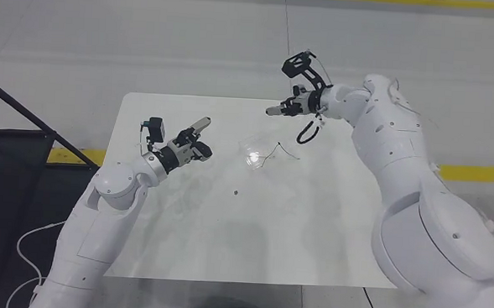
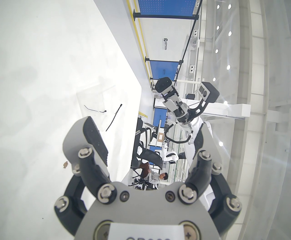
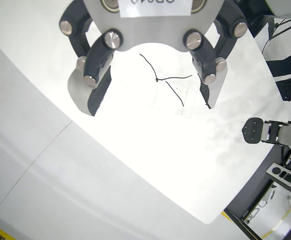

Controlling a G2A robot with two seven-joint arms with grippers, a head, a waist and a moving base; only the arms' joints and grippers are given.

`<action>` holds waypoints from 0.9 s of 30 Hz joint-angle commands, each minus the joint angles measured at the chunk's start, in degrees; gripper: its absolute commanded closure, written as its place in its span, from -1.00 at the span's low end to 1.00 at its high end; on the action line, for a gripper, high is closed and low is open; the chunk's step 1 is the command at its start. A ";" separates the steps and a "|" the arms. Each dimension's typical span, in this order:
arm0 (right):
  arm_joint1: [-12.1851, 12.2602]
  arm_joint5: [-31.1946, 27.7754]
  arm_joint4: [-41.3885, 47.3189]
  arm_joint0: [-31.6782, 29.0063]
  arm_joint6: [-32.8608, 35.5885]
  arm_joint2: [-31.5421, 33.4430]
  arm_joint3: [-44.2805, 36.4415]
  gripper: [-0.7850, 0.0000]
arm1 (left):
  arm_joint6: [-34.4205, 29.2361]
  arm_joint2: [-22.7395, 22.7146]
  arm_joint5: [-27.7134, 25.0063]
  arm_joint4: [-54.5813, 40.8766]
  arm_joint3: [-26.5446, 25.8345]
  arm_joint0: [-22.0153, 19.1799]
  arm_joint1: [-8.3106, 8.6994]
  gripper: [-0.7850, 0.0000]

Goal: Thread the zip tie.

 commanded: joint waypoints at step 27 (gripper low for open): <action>0.89 -8.45 -1.56 1.27 -8.27 -0.02 -0.62 -1.00 | 0.00 0.00 0.00 0.00 0.00 0.00 0.00 -1.00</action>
